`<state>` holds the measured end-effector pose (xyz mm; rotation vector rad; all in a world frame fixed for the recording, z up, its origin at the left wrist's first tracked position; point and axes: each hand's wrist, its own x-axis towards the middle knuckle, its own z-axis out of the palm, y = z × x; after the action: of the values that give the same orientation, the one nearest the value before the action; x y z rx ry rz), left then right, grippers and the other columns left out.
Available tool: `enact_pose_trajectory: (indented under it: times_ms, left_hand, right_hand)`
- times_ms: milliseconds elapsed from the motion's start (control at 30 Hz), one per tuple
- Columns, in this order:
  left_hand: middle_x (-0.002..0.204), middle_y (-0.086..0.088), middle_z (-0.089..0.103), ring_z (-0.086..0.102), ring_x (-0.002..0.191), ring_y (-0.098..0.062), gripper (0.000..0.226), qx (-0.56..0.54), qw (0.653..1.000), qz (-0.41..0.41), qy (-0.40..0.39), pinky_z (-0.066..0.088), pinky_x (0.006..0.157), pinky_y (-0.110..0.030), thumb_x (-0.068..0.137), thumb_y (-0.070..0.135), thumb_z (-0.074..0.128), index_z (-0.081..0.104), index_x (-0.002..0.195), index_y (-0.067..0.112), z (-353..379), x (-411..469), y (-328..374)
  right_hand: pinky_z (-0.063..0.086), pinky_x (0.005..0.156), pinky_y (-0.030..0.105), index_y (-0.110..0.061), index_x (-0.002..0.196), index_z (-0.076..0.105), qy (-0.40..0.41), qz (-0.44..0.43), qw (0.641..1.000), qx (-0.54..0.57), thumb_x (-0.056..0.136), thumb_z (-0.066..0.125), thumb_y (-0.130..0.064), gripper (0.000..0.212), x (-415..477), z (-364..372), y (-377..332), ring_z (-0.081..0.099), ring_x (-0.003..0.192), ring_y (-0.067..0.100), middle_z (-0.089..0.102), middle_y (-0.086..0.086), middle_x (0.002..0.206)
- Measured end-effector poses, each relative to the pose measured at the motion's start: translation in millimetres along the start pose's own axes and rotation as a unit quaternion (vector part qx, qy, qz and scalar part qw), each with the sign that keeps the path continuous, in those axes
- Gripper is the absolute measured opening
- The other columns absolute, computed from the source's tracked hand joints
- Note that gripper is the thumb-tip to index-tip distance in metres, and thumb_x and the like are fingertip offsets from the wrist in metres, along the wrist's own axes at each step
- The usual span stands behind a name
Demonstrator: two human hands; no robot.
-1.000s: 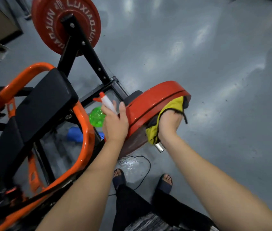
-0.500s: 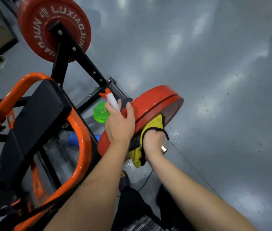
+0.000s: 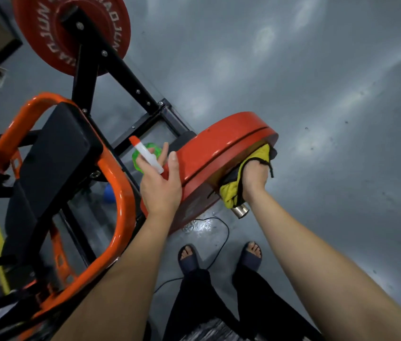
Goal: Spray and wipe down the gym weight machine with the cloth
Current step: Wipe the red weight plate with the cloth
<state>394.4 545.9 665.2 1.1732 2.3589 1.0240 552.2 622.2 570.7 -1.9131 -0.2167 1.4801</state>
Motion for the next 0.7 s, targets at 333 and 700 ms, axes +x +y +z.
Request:
enact_pose_trajectory:
  times_ms: [333, 700]
  left_hand:
    - [0.137, -0.013, 0.057, 0.056, 0.127, -0.029, 0.061, -0.007, 0.996, -0.082, 0.016, 0.043, 0.109, -0.038, 0.101, 0.048, 0.045, 0.033, 0.143, 0.005, -26, -13, -84]
    - [0.140, -0.018, 0.060, 0.059, 0.129, -0.030, 0.080, -0.092, 0.992, -0.081, 0.042, 0.053, 0.099, -0.044, 0.097, 0.053, 0.052, 0.020, 0.150, 0.003, -8, 20, 25]
  right_hand:
    - [0.051, 0.100, 0.044, 0.009, 0.126, 0.057, -0.138, -0.017, 0.960, -0.244, 0.103, 0.042, -0.020, 0.039, -35, -15, 60, 0.061, 0.114, 0.038, 0.065, 0.017, 0.118]
    - [0.050, 0.105, 0.045, -0.019, 0.137, 0.054, -0.017, -0.112, 0.993, 0.042, 0.078, 0.035, -0.077, 0.085, -64, 11, -14, 0.063, 0.115, 0.029, 0.063, 0.005, 0.132]
